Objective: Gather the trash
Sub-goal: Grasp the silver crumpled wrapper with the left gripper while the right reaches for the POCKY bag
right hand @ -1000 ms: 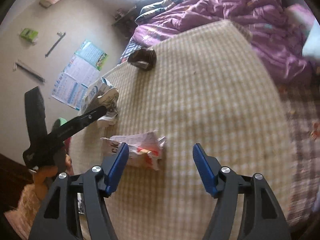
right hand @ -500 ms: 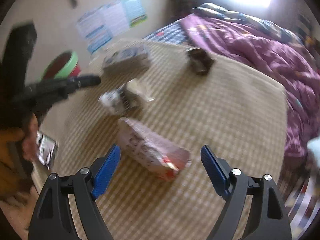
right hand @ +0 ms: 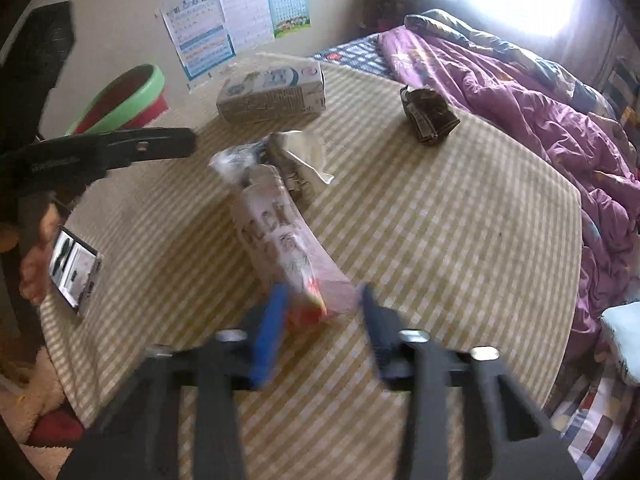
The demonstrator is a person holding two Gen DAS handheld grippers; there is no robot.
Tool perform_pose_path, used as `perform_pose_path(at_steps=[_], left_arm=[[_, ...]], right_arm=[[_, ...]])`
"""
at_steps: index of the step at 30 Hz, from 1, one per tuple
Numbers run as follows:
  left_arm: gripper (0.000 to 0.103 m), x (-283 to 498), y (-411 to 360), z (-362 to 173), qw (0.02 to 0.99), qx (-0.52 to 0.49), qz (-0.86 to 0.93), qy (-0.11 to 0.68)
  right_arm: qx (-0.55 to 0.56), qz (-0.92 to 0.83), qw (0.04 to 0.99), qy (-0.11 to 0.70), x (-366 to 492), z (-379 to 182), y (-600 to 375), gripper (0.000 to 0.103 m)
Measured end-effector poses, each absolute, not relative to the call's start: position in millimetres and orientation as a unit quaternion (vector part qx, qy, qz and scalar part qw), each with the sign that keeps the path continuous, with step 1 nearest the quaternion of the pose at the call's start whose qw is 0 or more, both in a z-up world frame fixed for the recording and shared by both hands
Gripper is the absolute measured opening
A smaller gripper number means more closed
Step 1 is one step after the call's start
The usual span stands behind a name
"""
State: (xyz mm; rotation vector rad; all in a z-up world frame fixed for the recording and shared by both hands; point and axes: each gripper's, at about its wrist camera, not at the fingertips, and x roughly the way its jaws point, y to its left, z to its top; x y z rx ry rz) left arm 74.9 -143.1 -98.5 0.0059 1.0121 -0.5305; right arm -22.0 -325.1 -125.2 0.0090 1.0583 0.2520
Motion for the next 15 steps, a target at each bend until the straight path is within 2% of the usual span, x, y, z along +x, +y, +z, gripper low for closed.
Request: perform_pose_path(at_steps=[2, 4, 7, 9, 11, 15], left_arm=[[0.066, 77.0, -154.9, -99.3, 0.84, 0.017, -0.259, 0.477], [0.066, 78.7, -168.4, -101.9, 0.837, 0.037, -0.269, 0.474], [0.067, 81.9, -181.1, -109.6, 0.831, 0.062, -0.277, 0.478], [0.067, 85.8, -185.3, -114.1, 0.829, 0.071, -0.277, 0.481], [0.067, 91.9, -186.3, -116.4, 0.827, 0.069, -0.276, 0.484], [0.067, 105.5, -186.2, -116.1, 0.821, 0.049, -0.284, 0.493]], right_arm=[[0.024, 0.121, 0.858, 0.499, -28.1, -119.1, -332.3, 0.003], [0.04, 0.114, 0.858, 0.499, -32.9, -117.8, -340.5, 0.003], [0.063, 0.101, 0.86, 0.496, -39.4, -117.3, -351.2, 0.016], [0.088, 0.104, 0.864, 0.484, -44.0, -112.9, -357.4, 0.044], [0.091, 0.107, 0.87, 0.473, -44.8, -105.8, -356.7, 0.048], [0.084, 0.119, 0.873, 0.466, -39.0, -100.5, -348.3, 0.05]])
